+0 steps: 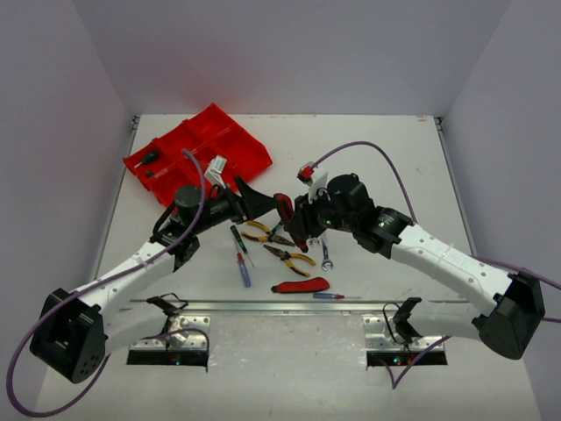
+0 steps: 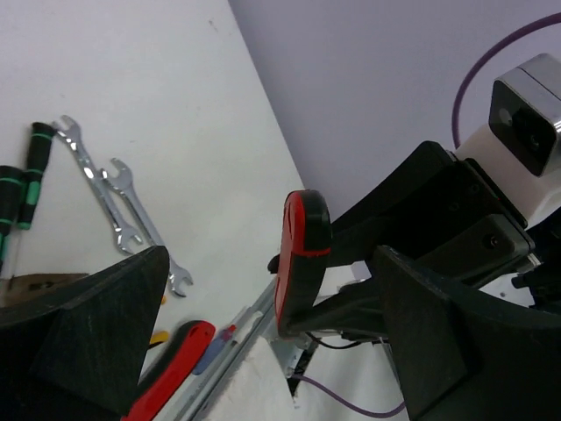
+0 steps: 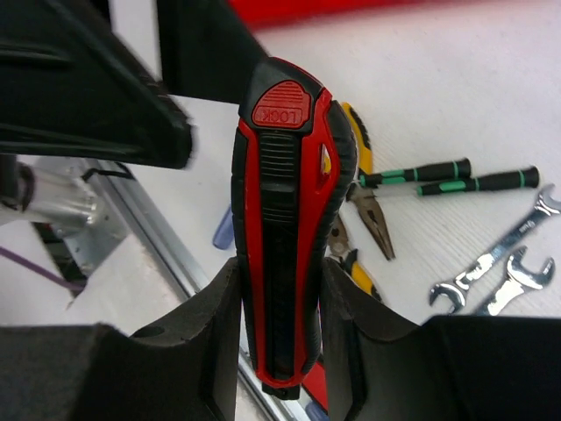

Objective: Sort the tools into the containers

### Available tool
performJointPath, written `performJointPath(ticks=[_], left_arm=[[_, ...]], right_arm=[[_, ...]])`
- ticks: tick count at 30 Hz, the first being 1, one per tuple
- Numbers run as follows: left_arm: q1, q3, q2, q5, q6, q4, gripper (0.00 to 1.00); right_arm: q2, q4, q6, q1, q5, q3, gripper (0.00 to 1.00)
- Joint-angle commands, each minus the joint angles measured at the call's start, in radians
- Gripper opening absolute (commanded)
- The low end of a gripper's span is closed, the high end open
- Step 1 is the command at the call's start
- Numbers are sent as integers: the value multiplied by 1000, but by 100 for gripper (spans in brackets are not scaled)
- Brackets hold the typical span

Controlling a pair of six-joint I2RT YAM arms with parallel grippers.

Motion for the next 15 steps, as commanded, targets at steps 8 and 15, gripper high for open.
performJointPath(ticks=[8, 15], left_arm=[[-136, 109, 142, -55, -43, 185, 29], [-115, 350, 172, -448, 82, -270, 0]], right_arm=[[-39, 139, 39, 5, -136, 8, 14], [-55, 96, 90, 2, 40, -13, 99]])
